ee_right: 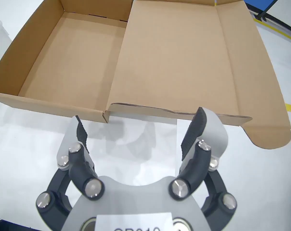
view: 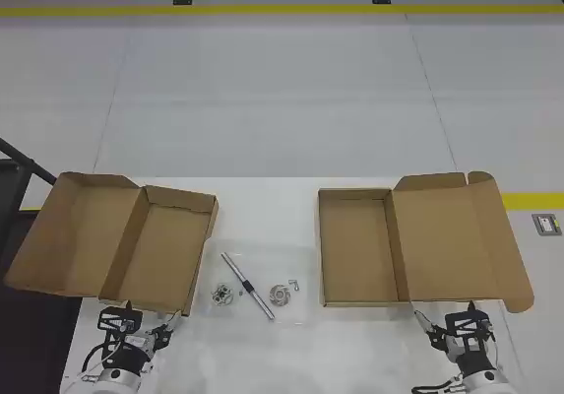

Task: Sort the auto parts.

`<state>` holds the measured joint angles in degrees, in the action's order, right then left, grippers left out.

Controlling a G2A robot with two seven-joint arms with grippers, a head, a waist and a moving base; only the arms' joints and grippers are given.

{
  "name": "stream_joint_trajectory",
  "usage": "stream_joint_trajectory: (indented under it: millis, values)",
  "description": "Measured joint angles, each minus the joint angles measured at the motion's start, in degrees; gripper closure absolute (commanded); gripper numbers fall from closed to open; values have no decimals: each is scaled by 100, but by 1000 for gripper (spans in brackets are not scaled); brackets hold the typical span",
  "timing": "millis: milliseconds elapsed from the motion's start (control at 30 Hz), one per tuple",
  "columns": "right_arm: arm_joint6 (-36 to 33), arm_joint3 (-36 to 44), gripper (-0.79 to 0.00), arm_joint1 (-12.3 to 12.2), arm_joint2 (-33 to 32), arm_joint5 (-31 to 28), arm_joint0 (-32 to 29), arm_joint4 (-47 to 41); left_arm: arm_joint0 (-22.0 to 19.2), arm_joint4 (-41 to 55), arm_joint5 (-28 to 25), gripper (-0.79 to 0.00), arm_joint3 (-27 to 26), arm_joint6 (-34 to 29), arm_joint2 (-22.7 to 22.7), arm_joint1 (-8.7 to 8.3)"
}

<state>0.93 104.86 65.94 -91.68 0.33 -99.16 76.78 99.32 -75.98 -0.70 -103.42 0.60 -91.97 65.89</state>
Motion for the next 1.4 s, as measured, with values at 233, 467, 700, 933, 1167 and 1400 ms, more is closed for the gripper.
stream_joint_trajectory:
  millis: [233, 467, 700, 933, 1167, 1400]
  values:
    - [-200, 1411, -785, -6, 141, -12, -272, 915, 380, 218, -281, -785, -243, 689, -410, -7]
    - [-1418, 2640, -785, 14, 1157, -519, 230, 2406, 740, 448, -485, -785, -299, 1146, -665, 9]
    - [-3092, 2236, -785, 243, 2717, -859, 1761, 2347, 778, 484, -521, -785, -271, 1185, -687, 14]
    - [-3669, 1913, -785, 359, 3204, -874, 2398, 1940, 778, 483, -521, -785, -271, 1185, -687, 13]
    - [-3659, 1915, -785, 359, 3201, -873, 2391, 1943, 778, 483, -521, -785, -271, 1185, -687, 13]
    - [-3445, 1249, -785, 501, 3610, -1098, 2958, 1321, 778, 484, -521, -785, -271, 1185, -687, 13]
